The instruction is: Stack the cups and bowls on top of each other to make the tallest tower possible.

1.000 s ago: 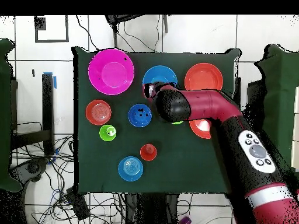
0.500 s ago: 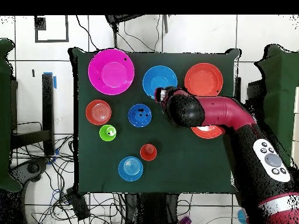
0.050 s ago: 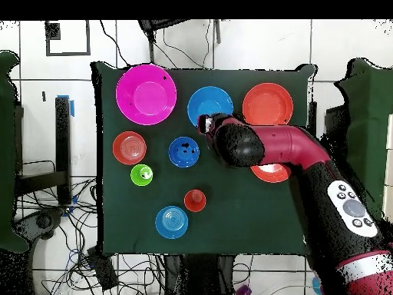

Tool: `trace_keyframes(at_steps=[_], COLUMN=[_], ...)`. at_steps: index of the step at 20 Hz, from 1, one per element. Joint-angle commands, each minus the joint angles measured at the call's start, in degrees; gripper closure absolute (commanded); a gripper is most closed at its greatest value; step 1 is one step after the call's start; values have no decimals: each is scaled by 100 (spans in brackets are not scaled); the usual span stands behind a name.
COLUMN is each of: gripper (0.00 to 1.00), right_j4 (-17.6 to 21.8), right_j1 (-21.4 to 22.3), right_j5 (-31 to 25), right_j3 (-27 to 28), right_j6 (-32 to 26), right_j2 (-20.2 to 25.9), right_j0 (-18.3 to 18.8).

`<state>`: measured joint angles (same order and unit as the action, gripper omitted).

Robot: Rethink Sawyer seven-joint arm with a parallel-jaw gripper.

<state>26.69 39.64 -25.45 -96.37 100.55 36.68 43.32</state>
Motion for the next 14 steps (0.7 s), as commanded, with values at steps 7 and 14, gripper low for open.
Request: trace_keyframes(at_steps=[7,14], gripper=[0,0], right_j4=[60,73], right_j1=[-219,-340], right_j5=[-849,-985], right_j3=[85,553], right_j6=[-641,-709], right_j2=[286,377], right_j0=[-468,-710])
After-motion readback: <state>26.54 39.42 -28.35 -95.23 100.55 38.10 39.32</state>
